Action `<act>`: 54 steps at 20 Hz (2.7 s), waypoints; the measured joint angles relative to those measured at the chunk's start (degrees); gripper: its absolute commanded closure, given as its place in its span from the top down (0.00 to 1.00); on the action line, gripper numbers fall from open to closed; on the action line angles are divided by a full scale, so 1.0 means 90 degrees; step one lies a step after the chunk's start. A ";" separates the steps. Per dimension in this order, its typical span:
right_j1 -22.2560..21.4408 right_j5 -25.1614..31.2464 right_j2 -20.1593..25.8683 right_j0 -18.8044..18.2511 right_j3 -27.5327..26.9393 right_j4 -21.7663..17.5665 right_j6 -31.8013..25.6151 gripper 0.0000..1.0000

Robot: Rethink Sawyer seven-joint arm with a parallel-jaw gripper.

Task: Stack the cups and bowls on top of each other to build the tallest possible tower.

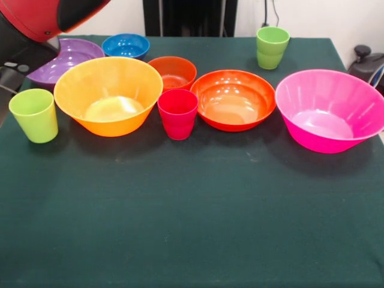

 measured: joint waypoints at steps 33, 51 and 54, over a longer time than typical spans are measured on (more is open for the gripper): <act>0.1487 0.1286 -0.0892 0.0137 -0.0614 0.1505 0.0254 0.00; 0.1670 0.1948 -0.1567 0.0160 -0.1296 0.2313 0.0470 0.00; 0.1728 0.1948 -0.1573 0.0165 -0.1366 0.2388 0.0470 0.00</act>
